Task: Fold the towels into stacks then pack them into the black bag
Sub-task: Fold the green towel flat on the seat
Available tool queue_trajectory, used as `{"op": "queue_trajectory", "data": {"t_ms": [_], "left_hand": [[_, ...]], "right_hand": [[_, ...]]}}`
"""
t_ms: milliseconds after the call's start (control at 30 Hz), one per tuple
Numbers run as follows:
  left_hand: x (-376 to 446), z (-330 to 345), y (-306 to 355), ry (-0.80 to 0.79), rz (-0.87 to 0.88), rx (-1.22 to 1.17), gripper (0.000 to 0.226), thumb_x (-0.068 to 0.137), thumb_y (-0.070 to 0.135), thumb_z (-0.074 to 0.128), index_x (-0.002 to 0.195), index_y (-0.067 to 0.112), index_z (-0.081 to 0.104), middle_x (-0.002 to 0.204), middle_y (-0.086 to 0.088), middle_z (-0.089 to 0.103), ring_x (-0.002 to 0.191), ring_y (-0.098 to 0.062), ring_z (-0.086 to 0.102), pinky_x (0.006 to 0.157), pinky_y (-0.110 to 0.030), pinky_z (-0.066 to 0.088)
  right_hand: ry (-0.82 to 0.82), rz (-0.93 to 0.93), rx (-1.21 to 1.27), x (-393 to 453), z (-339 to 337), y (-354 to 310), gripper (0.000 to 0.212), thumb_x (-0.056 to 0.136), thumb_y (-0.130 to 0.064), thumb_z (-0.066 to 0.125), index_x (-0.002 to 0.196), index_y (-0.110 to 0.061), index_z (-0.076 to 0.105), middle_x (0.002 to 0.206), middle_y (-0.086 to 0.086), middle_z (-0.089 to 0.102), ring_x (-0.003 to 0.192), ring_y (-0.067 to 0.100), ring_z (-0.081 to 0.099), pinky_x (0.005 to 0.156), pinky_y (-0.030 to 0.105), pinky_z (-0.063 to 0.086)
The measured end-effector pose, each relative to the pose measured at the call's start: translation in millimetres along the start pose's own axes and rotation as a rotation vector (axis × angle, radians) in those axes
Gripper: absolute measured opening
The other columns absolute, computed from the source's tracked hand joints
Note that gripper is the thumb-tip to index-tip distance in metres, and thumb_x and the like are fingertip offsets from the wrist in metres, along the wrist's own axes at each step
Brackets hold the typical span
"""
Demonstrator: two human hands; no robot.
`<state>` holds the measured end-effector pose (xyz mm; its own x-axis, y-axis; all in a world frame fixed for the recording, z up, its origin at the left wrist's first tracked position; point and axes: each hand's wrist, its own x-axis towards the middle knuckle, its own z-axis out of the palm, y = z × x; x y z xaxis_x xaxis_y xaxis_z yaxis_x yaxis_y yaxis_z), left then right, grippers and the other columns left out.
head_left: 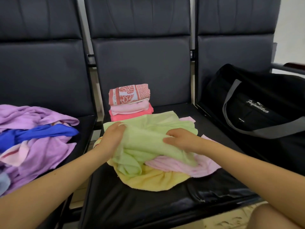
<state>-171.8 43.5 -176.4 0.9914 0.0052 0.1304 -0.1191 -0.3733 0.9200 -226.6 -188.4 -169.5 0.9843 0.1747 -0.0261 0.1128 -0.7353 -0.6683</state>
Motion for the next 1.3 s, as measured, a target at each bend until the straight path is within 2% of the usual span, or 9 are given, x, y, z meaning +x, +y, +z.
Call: {"op": "queue_trajectory", "data": {"t_ms": [133,267,400,500,633,800,1033,1167,1300], "left_hand": [[1.9,-4.2,-13.7,-0.233,0.287,0.565,0.015,0.097,0.028,0.048,0.098,0.018,0.06,0.098,0.005,0.063,0.094,-0.015,0.057,0.075,-0.027,0.038],[5.6,-9.0,-25.6,-0.25,0.364,0.761,0.018,0.097,0.024,0.046,0.099,0.016,0.062,0.097,0.001,0.066,0.093,-0.02,0.06,0.072,-0.029,0.039],[16.3,-22.7,-30.8,-0.218,0.265,0.688,0.023,0.098,0.018,0.045,0.099,0.012,0.067,0.1,-0.002,0.068,0.097,-0.022,0.06,0.078,-0.028,0.042],[24.8,-26.2,-29.6,-0.168,0.188,0.534,0.025,0.098,0.016,0.047,0.099,0.005,0.07,0.102,-0.007,0.068,0.102,-0.025,0.06,0.083,-0.03,0.042],[40.4,-37.0,-17.1,-0.073,0.039,0.102,0.017,0.09,0.032,0.064,0.096,0.021,0.076,0.096,0.002,0.073,0.092,-0.014,0.066,0.081,-0.032,0.053],[78.7,-42.0,-9.6,0.03,-0.063,-0.068,0.022,0.089,0.036,0.065,0.09,0.015,0.072,0.089,-0.002,0.07,0.083,-0.017,0.065,0.078,-0.032,0.052],[111.0,-24.6,-68.8,0.046,0.086,0.537,0.04,0.086,0.032,0.06,0.052,0.011,0.055,0.069,-0.007,0.055,0.068,-0.023,0.051,0.055,-0.031,0.035],[118.6,-27.2,-81.8,0.086,0.21,0.612,0.035,0.086,0.028,0.061,0.054,0.019,0.055,0.074,-0.006,0.057,0.083,-0.023,0.049,0.067,-0.033,0.036],[121.2,-29.1,-88.6,0.037,0.234,0.624,0.021,0.089,0.028,0.061,0.071,0.018,0.063,0.079,-0.002,0.061,0.084,-0.023,0.053,0.074,-0.031,0.034]], "right_hand": [[-0.04,0.034,-0.226,3.5,-7.1,18.4,0.02,0.096,-0.031,0.054,0.078,-0.022,0.058,0.073,-0.014,0.05,0.064,0.002,0.044,0.056,0.013,0.034],[0.057,0.061,-0.354,10.4,-14.8,35.9,0.018,0.096,-0.03,0.052,0.1,-0.017,0.065,0.086,-0.01,0.055,0.081,0.01,0.05,0.058,0.016,0.033],[0.13,0.143,-0.269,14.7,-27.9,58.6,0.022,0.097,-0.019,0.048,0.109,-0.013,0.066,0.096,-0.006,0.057,0.091,0.014,0.051,0.073,0.024,0.038],[0.254,0.173,-0.171,22.6,-35.2,76.9,0.023,0.094,-0.019,0.054,0.091,-0.002,0.069,0.081,-0.001,0.06,0.078,0.015,0.052,0.059,0.022,0.037],[0.489,0.231,0.093,37.1,-45.4,87.2,0.033,0.087,-0.023,0.064,0.067,0.002,0.058,0.061,0.006,0.045,0.063,0.02,0.041,0.056,0.03,0.031],[0.615,0.244,0.048,73.8,-51.8,80.6,0.026,0.089,-0.023,0.06,0.088,0.001,0.07,0.09,0.019,0.069,0.089,0.034,0.064,0.073,0.038,0.049],[0.603,0.253,-0.079,131.0,-44.5,85.6,0.025,0.09,-0.018,0.049,0.09,0.001,0.066,0.09,0.018,0.067,0.079,0.029,0.059,0.068,0.036,0.046],[0.535,0.315,-0.15,155.9,-40.5,89.0,0.024,0.086,-0.017,0.047,0.084,0.003,0.062,0.082,0.018,0.063,0.077,0.035,0.058,0.063,0.036,0.042],[0.467,0.315,-0.183,173.9,-32.4,88.3,0.028,0.084,-0.015,0.045,0.096,-0.003,0.067,0.097,0.016,0.066,0.096,0.035,0.057,0.082,0.043,0.049]]}}
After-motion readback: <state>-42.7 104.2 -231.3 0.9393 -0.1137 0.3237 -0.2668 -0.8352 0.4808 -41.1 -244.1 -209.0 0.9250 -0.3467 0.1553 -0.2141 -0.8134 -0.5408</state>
